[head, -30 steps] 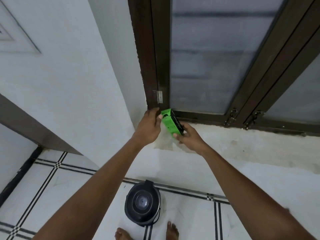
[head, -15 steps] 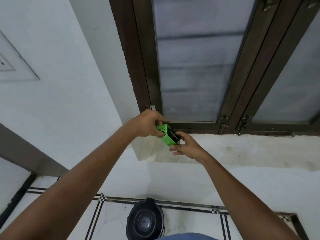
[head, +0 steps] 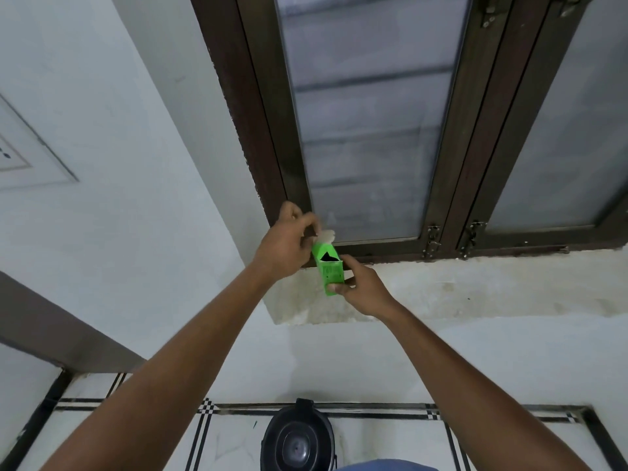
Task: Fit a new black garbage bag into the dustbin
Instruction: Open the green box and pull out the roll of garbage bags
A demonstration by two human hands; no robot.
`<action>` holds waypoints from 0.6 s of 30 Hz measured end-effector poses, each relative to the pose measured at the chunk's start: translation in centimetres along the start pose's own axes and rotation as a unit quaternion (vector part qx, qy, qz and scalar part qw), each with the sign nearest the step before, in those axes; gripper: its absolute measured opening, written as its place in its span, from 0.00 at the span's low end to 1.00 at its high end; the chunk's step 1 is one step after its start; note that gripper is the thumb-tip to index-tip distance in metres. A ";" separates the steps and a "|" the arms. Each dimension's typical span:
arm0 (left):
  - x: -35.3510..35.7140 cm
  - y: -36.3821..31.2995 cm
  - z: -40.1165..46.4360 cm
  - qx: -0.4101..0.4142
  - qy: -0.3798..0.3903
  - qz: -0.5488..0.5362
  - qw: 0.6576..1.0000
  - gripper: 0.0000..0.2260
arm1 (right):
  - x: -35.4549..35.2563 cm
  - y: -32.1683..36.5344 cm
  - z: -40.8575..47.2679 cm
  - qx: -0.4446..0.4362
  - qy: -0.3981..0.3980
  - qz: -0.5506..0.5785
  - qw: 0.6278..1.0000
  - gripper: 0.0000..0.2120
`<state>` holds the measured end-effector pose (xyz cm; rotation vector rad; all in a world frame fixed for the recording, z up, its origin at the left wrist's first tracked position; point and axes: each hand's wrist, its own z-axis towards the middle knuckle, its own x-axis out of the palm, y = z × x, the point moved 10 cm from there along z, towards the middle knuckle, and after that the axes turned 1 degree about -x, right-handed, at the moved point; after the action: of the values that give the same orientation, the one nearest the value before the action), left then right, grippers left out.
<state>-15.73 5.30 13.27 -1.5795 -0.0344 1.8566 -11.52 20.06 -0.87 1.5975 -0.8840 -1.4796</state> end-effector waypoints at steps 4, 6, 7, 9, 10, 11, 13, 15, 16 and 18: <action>1.2 0.2 -1.0 -0.091 0.018 -0.123 0.988 0.06 | -0.7 0.3 -0.7 0.002 -0.017 -0.008 1.000 0.28; 2.2 0.7 -1.8 -0.173 0.042 -0.210 0.961 0.07 | -0.8 0.6 -1.1 0.002 -0.015 0.017 1.000 0.29; 2.5 0.9 -2.1 -0.200 0.045 -0.239 0.949 0.08 | -0.7 0.9 -1.4 0.001 -0.012 0.038 0.999 0.29; 2.7 1.0 -2.7 -0.236 0.033 -0.275 0.931 0.09 | -0.3 1.8 -2.1 0.010 -0.009 0.084 0.996 0.32; 2.6 1.1 -2.9 -0.248 0.023 -0.286 0.925 0.10 | -0.2 2.3 -2.3 0.016 -0.010 0.104 0.994 0.33; 2.4 1.1 -3.1 -0.259 0.012 -0.292 0.921 0.10 | 0.1 2.8 -2.4 0.020 -0.010 0.120 0.993 0.33; 2.2 0.9 -3.5 -0.275 0.008 -0.308 0.911 0.10 | 0.4 3.4 -2.5 0.040 -0.012 0.154 0.987 0.35; 2.6 0.7 -3.8 -0.286 0.032 -0.348 0.892 0.08 | 0.7 3.3 -2.4 0.073 -0.016 0.182 0.980 0.33; 2.7 0.7 -4.0 -0.285 0.043 -0.368 0.884 0.06 | 0.7 3.2 -2.4 0.091 -0.019 0.198 0.976 0.30; 2.8 0.7 -4.3 -0.267 0.065 -0.398 0.875 0.05 | 0.5 3.5 -3.0 0.117 -0.023 0.243 0.963 0.23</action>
<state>-12.32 4.45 9.46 -1.6642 -1.0566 1.1148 -8.44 18.26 2.05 1.3747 -1.4038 -1.0958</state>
